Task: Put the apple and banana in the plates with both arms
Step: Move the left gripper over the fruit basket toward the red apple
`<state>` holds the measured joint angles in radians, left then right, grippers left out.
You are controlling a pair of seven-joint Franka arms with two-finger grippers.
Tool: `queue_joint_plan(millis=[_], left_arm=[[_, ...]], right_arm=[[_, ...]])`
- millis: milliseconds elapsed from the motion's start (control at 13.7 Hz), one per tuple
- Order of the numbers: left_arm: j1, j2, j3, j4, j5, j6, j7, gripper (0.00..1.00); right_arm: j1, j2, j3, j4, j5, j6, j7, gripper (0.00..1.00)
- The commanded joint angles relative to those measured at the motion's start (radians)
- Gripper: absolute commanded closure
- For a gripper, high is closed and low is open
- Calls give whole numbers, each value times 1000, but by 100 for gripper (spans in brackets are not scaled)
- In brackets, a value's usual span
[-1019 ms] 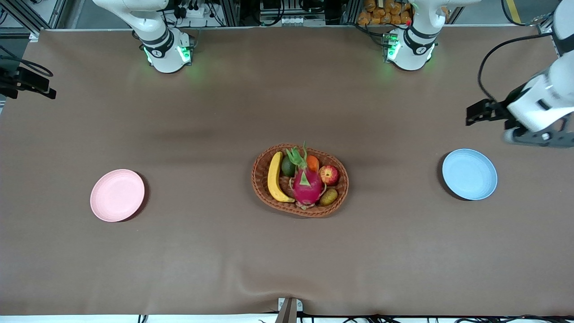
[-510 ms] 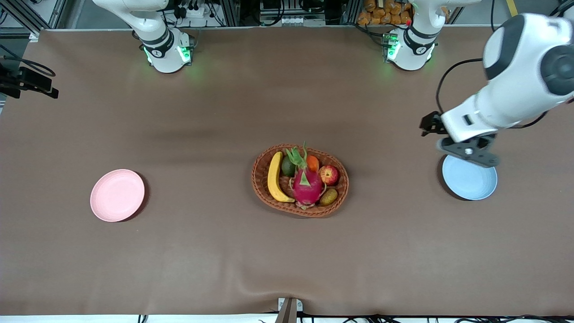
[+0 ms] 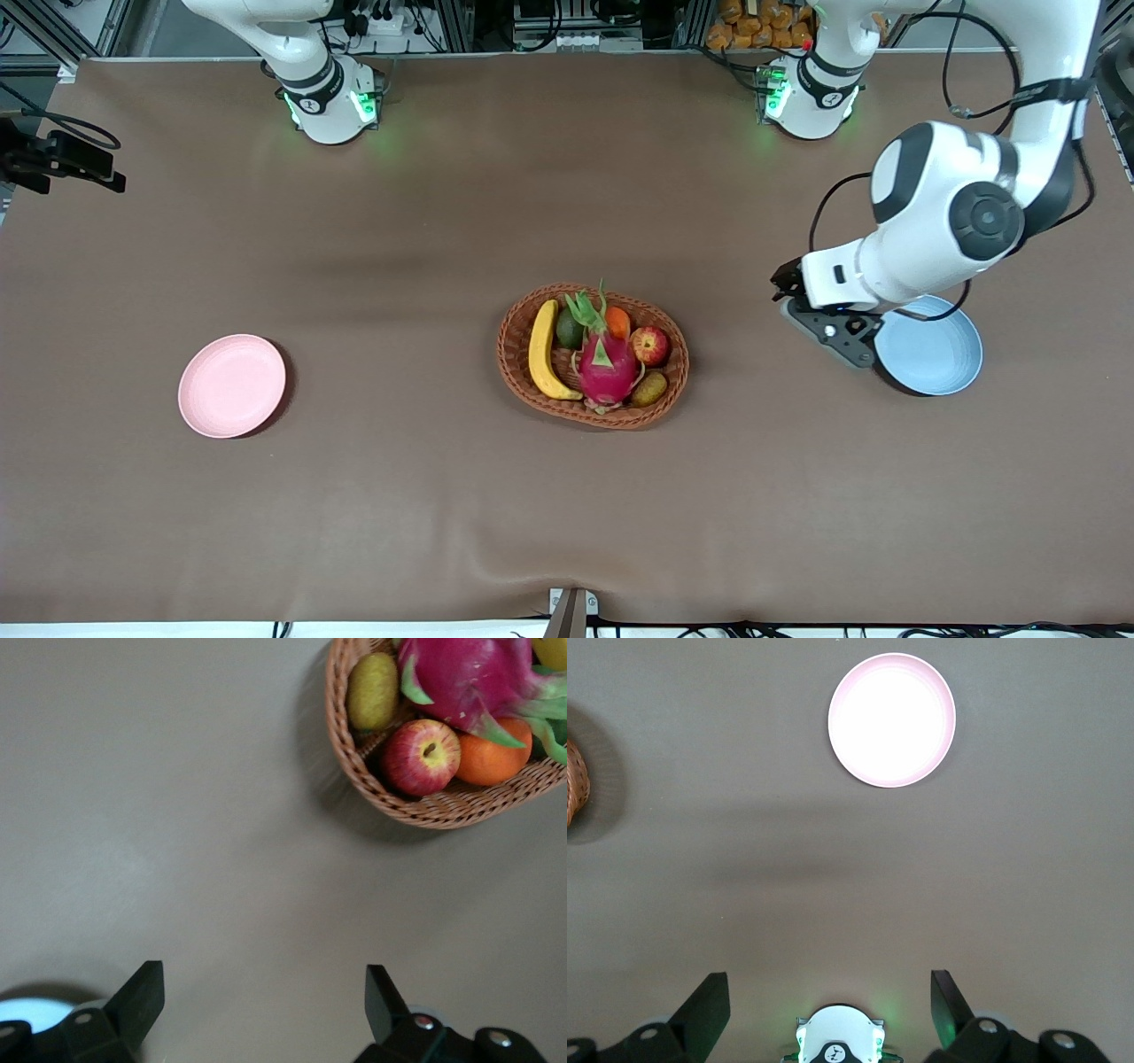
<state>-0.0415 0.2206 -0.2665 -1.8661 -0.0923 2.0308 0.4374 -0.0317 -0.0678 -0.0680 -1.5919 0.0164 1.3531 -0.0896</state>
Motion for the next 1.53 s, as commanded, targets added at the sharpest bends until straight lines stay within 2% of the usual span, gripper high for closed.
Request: queue_joint_plan(millis=[0,364,874,1456], left_arm=[[-15,12,-34,-42,-30,92,4,0],[-24,85,-77,-50,-67,192,-19,0],[-113,192,-79,-61,-73,370,-130,0],[-192,295,-76,-44,-61,542,-140,0]], right_arm=[[6,-12,-1,0,-13,-8,11,0],[10,-10,0,0,-13,-20,11,0],[-13,-1,-7,1,-3,20,7,0],[13,45,-3,-8,5,24,2,0]])
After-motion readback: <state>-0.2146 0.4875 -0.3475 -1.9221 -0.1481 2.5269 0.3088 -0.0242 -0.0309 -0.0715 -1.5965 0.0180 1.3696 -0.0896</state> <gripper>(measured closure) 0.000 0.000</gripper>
